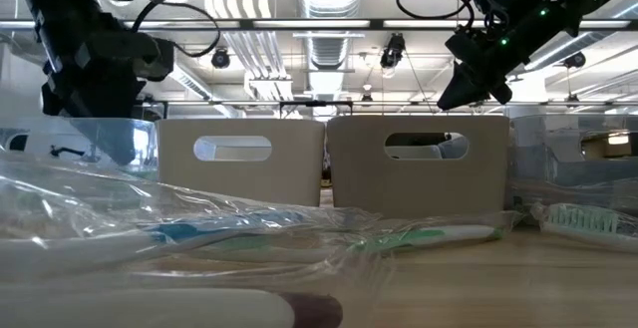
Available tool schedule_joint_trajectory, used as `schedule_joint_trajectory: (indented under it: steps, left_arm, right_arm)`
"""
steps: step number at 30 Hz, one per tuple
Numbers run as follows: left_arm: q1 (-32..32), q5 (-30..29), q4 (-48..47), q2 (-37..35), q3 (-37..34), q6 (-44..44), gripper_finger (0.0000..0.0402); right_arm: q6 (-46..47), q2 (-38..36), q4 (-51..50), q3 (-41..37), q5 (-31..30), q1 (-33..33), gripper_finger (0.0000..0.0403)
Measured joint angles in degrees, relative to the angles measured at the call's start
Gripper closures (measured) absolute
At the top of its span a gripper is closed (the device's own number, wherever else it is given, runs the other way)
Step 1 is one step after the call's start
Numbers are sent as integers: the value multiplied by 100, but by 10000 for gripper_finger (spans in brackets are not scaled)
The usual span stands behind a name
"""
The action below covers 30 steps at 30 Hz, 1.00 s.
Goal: Pick & Place Toothbrushes
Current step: Put the green toothbrush into the transparent bin, then put the orange toothbrush into the black bin
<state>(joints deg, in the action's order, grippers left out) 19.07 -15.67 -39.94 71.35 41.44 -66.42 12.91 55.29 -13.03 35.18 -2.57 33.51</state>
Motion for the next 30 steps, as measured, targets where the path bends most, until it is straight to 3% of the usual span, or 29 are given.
schedule_joint_trajectory:
  steps: [9,14,18,24,30]
  left_arm:
    - [-33,21,-104,-13,532,825,252]
    - [-40,-21,-104,-13,932,1568,247]
    - [-68,-397,-101,-13,1304,2054,248]
    - [-70,-1710,-59,-15,1816,3132,250]
    - [-101,-3779,210,-15,2021,4107,250]
  right_arm:
    - [22,0,2,-10,-1,0,310]
    - [20,0,1,-11,0,1,302]
    - [17,0,1,-11,0,0,297]
    - [11,0,1,-11,-2,-1,289]
    - [0,0,6,-11,-4,-1,282]
